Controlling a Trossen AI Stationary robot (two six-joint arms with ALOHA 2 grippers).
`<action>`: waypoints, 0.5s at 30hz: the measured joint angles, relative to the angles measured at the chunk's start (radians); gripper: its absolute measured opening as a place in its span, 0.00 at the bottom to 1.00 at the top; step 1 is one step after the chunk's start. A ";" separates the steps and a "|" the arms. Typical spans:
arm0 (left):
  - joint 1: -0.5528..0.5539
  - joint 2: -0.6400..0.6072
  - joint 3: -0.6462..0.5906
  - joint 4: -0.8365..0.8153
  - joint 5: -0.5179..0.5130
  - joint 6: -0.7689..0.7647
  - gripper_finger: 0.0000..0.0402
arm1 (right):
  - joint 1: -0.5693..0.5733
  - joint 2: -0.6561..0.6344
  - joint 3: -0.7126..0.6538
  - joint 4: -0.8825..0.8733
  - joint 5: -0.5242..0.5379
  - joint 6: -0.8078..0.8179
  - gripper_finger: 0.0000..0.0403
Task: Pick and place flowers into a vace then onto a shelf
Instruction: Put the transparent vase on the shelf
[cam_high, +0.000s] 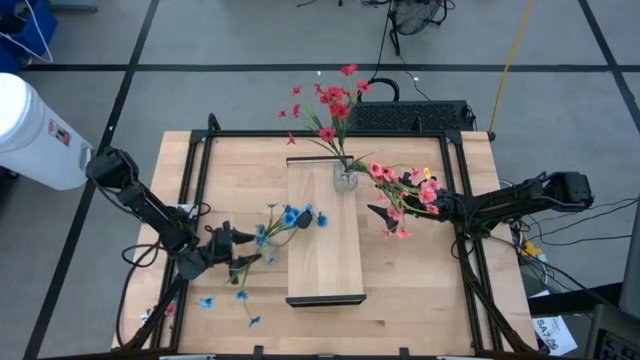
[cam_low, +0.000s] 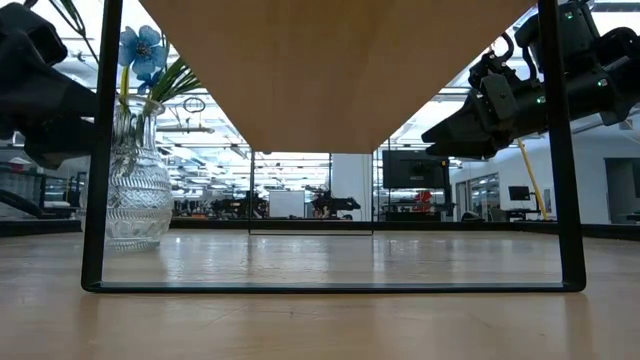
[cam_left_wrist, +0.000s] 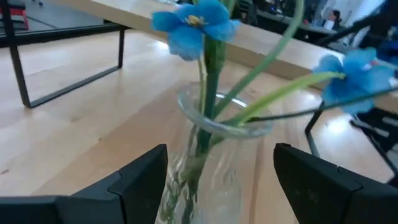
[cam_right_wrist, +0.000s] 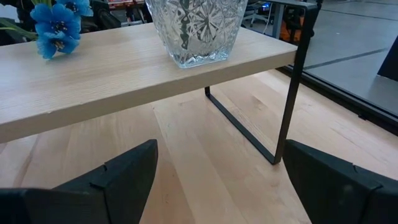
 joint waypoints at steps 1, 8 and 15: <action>0.000 0.000 0.000 0.000 0.006 0.010 0.73 | 0.000 0.000 0.000 0.000 0.000 0.000 0.83; 0.006 0.000 0.000 -0.002 0.156 0.026 0.76 | 0.000 0.000 0.000 0.000 0.000 0.000 0.83; 0.006 0.000 0.000 -0.003 0.126 0.033 0.96 | 0.000 0.000 0.000 0.001 0.000 0.000 0.83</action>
